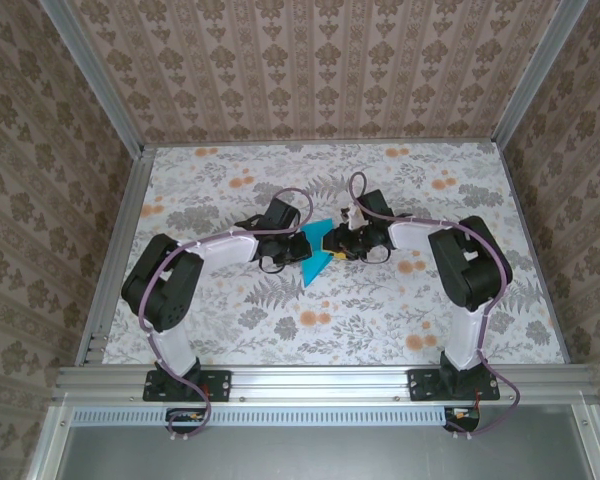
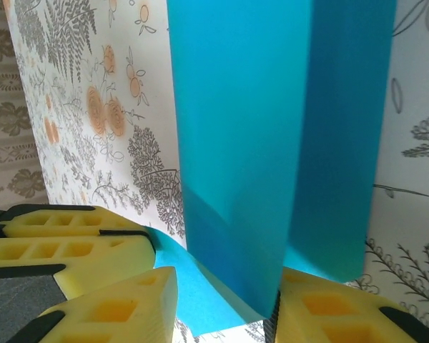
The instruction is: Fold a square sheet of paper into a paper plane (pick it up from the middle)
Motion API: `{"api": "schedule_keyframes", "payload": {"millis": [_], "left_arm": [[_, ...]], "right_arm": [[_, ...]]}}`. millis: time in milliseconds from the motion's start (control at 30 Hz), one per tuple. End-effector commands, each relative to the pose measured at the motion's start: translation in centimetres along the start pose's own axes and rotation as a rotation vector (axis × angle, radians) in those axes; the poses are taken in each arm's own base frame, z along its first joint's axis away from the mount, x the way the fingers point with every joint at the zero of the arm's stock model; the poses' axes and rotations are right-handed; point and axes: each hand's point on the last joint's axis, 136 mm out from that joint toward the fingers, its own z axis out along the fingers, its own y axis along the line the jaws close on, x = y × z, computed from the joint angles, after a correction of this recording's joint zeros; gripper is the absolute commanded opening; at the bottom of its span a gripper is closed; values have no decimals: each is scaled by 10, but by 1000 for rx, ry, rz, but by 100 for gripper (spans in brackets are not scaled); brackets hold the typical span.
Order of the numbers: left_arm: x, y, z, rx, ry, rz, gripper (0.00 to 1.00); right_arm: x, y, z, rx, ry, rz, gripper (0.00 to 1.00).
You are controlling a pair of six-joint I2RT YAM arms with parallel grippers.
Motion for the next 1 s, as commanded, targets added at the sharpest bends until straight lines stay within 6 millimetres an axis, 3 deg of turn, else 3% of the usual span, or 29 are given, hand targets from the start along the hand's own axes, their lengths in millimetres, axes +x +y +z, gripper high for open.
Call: {"api": "schedule_keyframes", "payload": {"millis": [0, 233, 500, 733, 967], "left_arm": [[-4, 3, 1, -6, -4, -11, 13], [-5, 6, 3, -2, 4, -17, 14], [-12, -2, -4, 27, -12, 5, 18], [-20, -2, -35, 34, -98, 40, 36], [-25, 25, -76, 31, -217, 58, 63]], "right_arm": [[6, 8, 6, -40, 49, -20, 36], [15, 10, 10, -45, 88, -54, 31], [7, 8, 9, 6, 42, -46, 6], [1, 22, -9, 52, -72, -26, 3], [-2, 51, -20, 98, -163, -17, 3]]}}
